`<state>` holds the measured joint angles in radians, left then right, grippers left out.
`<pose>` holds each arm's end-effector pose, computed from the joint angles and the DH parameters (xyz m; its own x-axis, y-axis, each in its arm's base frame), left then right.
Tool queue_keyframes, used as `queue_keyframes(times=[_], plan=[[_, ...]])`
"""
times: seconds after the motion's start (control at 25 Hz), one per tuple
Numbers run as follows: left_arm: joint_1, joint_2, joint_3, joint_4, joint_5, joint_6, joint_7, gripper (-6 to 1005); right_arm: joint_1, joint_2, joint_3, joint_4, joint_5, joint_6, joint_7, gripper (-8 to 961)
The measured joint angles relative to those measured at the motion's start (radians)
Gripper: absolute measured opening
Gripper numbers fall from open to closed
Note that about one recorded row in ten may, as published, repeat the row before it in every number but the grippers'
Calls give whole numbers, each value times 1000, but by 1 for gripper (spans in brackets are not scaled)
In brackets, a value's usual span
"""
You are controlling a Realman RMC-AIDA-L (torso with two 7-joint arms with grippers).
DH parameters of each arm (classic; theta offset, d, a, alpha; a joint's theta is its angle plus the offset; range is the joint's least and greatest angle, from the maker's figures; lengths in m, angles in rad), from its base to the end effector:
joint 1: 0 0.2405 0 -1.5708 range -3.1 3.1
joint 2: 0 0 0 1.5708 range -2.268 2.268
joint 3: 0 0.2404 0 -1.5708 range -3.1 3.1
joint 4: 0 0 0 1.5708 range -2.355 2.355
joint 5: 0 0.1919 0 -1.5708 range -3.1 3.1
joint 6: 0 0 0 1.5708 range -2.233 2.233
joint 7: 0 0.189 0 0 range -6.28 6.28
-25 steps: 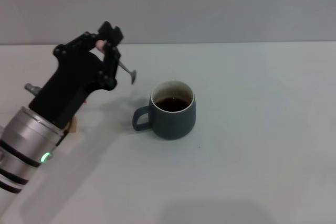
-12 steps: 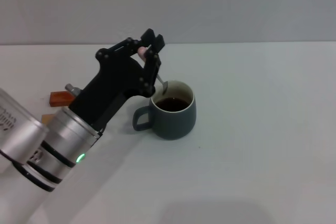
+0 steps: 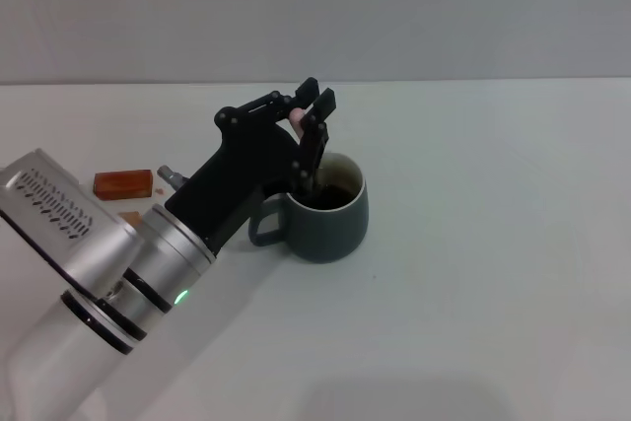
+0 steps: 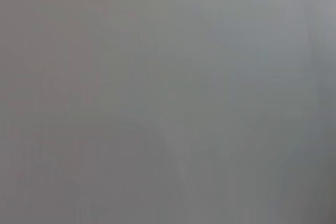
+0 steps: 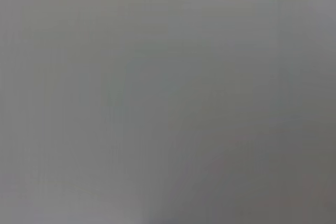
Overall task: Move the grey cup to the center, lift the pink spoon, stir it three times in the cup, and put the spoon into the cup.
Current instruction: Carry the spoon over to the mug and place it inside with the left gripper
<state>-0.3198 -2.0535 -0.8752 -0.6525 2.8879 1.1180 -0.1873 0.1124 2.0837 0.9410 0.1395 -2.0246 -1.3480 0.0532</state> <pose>-0.1517 0.3195 -0.0658 0.6122 -0.2047 0.7638 0.4875 -0.6628 -0.5684 0.4106 0.2360 0.0734 0.7354 0.0224 -0.6773 -0.6283 0.3970 -0.6691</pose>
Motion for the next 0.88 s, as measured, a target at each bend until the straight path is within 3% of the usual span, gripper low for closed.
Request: queue_keyframes(times=[0.2, 0.88], plan=[[-43, -5, -11, 69, -5, -5, 2, 143, 0, 0, -2, 0, -2, 0, 1, 0], [-117, -16, -17, 135, -7, -105, 2, 144, 5, 1, -5, 5, -8, -1, 2, -1]])
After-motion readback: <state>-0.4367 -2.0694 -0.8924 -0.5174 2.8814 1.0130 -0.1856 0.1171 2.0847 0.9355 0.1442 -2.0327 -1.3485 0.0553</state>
